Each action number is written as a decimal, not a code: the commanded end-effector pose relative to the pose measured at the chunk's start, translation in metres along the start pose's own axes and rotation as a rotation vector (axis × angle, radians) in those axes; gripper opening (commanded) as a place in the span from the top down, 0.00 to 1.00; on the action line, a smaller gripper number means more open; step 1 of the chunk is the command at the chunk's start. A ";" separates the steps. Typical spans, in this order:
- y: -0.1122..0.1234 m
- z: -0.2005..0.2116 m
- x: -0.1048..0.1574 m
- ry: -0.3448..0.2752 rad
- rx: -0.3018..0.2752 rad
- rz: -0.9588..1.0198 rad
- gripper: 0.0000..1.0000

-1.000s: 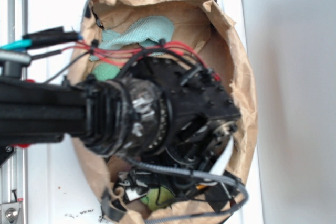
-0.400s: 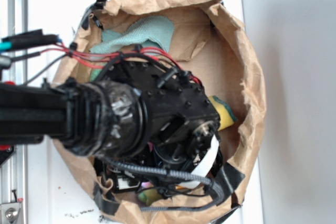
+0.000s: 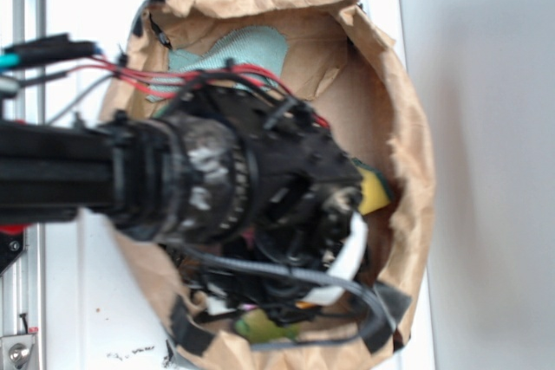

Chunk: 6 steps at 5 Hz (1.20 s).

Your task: Grab the green animal.

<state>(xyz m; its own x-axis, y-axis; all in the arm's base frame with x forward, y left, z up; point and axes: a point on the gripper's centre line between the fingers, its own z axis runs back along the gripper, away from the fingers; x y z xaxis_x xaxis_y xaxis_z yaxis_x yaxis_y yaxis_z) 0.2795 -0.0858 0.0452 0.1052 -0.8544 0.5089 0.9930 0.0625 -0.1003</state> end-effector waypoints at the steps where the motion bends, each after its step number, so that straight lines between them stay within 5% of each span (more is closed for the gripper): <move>1: 0.022 0.025 -0.008 -0.006 0.073 -0.026 1.00; 3: 0.037 0.085 -0.022 -0.093 0.246 0.324 1.00; 4: 0.013 0.113 -0.030 -0.198 0.300 0.580 1.00; 5: -0.028 0.137 -0.033 -0.205 0.401 0.734 1.00; 6: -0.060 0.156 -0.029 -0.139 0.528 0.893 1.00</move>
<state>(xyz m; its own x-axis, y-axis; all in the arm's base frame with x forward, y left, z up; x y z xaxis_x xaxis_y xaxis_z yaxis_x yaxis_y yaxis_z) 0.2396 0.0050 0.1640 0.8017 -0.3219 0.5036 0.4506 0.8791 -0.1554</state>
